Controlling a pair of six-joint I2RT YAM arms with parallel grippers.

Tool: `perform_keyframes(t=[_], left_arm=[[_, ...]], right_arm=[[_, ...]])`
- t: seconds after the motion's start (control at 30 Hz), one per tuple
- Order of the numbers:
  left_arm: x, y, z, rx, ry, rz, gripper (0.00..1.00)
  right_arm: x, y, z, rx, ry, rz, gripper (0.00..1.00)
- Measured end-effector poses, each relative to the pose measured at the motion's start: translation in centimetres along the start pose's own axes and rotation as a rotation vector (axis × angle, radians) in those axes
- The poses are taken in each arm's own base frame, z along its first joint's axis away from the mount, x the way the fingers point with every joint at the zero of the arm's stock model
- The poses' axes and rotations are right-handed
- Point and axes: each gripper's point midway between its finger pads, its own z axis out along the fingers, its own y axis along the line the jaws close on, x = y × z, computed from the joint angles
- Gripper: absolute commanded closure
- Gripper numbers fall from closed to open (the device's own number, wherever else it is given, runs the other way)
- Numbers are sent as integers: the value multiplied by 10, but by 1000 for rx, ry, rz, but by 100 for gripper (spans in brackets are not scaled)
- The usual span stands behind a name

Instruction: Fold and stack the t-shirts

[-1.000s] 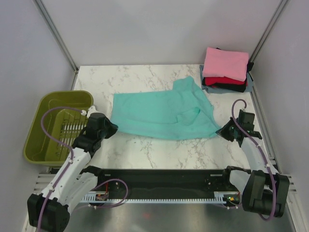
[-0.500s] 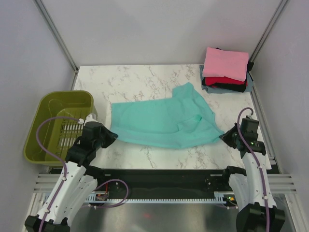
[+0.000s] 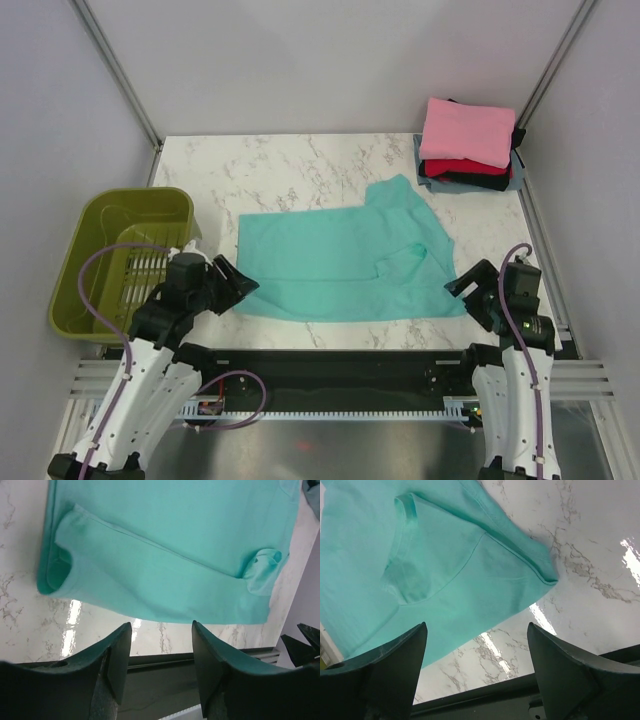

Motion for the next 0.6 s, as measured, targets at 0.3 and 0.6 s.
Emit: perform_keyframes(t=[0.3,0.6], left_arm=[[-31,-31,-15,38,-49,147,46],[-30,-22,34,-68,65,203,49]], right_arm=[[-58,58,-24,-129,-110,-96,9],[-80,163,46,-214,73,-365,13]])
